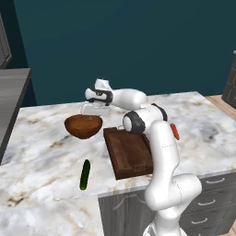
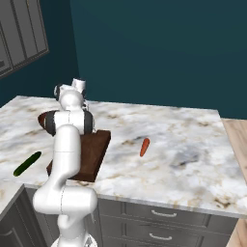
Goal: Place the two vegetables and bowl onto the tray for setting up a vegetable dip station.
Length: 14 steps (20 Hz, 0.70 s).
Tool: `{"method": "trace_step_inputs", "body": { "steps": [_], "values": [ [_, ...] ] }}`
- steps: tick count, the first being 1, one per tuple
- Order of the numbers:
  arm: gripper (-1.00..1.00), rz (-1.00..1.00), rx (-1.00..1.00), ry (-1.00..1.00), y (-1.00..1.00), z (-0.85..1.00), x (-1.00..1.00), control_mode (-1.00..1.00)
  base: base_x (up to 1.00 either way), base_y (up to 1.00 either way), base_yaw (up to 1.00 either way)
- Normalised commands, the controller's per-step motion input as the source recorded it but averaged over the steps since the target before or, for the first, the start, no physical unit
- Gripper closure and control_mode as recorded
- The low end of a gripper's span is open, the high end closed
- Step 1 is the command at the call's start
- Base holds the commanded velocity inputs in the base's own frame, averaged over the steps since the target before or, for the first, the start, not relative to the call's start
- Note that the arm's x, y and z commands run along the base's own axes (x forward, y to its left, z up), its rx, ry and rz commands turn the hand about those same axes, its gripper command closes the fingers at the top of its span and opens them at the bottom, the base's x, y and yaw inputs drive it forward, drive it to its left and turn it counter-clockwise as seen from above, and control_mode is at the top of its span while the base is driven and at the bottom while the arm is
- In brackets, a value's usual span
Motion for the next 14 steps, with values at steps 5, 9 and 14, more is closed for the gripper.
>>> {"method": "trace_step_inputs", "body": {
  "steps": [5, 9, 14],
  "values": [
    [1.0, 0.0, 0.0, 0.0, 0.07, 0.0, -0.05, -1.0, 0.0, 0.0, 0.0],
    [1.0, 0.0, 0.0, 0.0, 0.0, 0.08, -0.09, -1.0, 0.0, 0.0, 0.0],
    [1.0, 0.0, 0.0, 0.0, 0.0, 0.27, -0.15, -1.0, 0.0, 0.0, 0.0]
  ]
}}
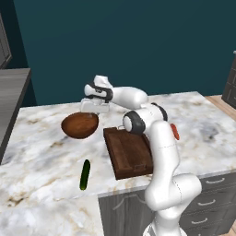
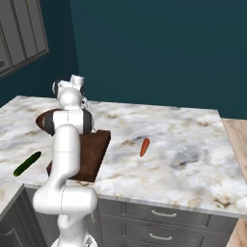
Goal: Place the two vegetables and bowl onto the tray for setting up a vegetable dip station.
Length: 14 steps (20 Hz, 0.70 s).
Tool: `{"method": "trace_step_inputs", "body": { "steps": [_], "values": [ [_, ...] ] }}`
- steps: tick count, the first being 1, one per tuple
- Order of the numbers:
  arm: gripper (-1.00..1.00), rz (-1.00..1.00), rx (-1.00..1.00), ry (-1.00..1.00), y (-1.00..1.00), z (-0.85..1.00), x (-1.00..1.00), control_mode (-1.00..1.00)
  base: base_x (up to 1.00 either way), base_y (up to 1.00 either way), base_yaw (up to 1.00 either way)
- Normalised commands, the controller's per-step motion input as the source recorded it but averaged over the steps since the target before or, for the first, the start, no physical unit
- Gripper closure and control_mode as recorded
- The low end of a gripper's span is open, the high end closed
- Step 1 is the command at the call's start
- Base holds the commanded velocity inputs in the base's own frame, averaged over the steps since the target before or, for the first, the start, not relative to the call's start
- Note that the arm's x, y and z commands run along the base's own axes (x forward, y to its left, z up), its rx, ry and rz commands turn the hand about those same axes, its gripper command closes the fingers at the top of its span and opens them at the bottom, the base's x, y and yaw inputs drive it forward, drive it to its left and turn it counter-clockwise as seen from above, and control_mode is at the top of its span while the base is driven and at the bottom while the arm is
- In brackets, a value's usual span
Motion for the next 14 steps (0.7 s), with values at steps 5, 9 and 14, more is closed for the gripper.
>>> {"method": "trace_step_inputs", "body": {
  "steps": [5, 9, 14],
  "values": [
    [1.0, 0.0, 0.01, 0.0, -0.04, 0.31, -0.21, -1.0, 0.0, 0.0, 0.0],
    [1.0, 0.0, 0.01, 0.0, -0.11, 0.31, -0.24, -1.0, 0.0, 0.0, 0.0],
    [1.0, 0.0, 0.03, -0.01, -0.18, 0.27, -0.29, -1.0, 0.0, 0.0, 0.0]
  ]
}}
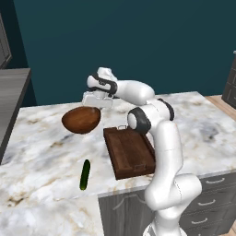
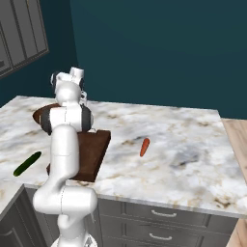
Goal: Place the two vegetables and bowl onto the tray for setting up a vegetable dip station.
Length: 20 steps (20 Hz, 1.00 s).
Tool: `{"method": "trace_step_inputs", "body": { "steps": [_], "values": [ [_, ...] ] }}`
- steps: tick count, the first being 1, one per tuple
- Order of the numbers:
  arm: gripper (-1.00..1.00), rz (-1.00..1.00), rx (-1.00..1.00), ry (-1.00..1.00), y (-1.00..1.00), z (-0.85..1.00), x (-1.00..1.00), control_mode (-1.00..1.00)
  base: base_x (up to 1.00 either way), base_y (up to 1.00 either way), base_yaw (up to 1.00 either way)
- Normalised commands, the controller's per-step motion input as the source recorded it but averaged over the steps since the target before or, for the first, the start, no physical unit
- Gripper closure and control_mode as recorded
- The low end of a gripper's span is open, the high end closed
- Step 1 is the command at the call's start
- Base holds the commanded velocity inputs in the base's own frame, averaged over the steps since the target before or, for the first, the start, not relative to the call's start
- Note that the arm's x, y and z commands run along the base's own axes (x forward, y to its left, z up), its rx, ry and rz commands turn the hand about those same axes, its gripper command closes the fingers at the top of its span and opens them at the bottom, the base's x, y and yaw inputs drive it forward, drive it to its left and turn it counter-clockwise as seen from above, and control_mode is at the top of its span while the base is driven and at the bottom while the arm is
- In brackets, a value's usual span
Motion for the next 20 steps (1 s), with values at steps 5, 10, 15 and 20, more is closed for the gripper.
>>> {"method": "trace_step_inputs", "body": {
  "steps": [5, 10, 15, 20],
  "values": [
    [1.0, -0.02, 0.09, -0.08, -0.26, 0.17, -0.36, -1.0, 0.0, 0.0, 0.0],
    [1.0, -0.05, 0.05, -0.16, -0.31, 0.08, -0.38, -1.0, 0.0, 0.0, 0.0],
    [1.0, -0.1, 0.01, -0.15, -0.32, 0.03, -0.37, -1.0, 0.0, 0.0, 0.0],
    [1.0, -0.1, 0.02, -0.13, -0.33, 0.03, -0.38, -1.0, 0.0, 0.0, 0.0]
  ]
}}
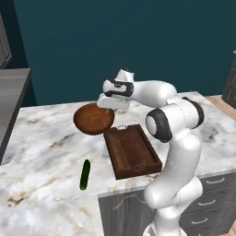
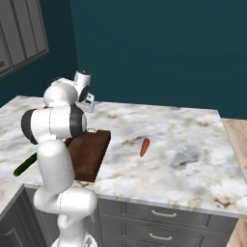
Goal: Place the two vegetables and bowl onto the tray for setting up a vegetable dip station.
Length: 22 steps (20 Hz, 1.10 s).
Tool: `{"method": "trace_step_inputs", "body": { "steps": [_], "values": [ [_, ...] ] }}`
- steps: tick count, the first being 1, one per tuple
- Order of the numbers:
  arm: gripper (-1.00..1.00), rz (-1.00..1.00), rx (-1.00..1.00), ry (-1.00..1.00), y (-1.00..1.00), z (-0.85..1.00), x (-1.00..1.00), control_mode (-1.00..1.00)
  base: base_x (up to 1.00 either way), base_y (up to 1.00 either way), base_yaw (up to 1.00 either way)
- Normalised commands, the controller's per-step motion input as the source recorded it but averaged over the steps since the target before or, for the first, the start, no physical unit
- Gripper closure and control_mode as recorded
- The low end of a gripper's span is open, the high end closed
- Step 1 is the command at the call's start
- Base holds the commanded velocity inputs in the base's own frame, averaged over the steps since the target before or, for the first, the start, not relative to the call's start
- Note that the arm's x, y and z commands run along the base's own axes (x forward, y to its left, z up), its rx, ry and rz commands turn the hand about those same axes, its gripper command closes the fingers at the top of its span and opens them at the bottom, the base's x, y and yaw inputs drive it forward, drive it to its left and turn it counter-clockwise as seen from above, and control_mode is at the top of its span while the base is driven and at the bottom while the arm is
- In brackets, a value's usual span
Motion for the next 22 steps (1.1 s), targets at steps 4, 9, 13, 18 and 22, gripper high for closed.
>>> {"method": "trace_step_inputs", "body": {
  "steps": [4, 9, 13, 18, 22],
  "values": [
    [1.0, -0.12, 0.12, -0.01, -0.33, 0.15, -0.35, -1.0, 0.0, 0.0, 0.0],
    [1.0, -0.11, 0.15, 0.05, -0.34, 0.18, -0.28, -1.0, 0.0, 0.0, 0.0],
    [1.0, -0.1, 0.11, 0.1, -0.37, 0.14, -0.21, -1.0, 0.0, 0.0, 0.0],
    [1.0, -0.07, 0.01, 0.11, -0.32, 0.16, -0.18, -1.0, 0.0, 0.0, 0.0],
    [1.0, -0.03, 0.0, 0.01, -0.36, 0.12, -0.27, -1.0, 0.0, 0.0, 0.0]
  ]
}}
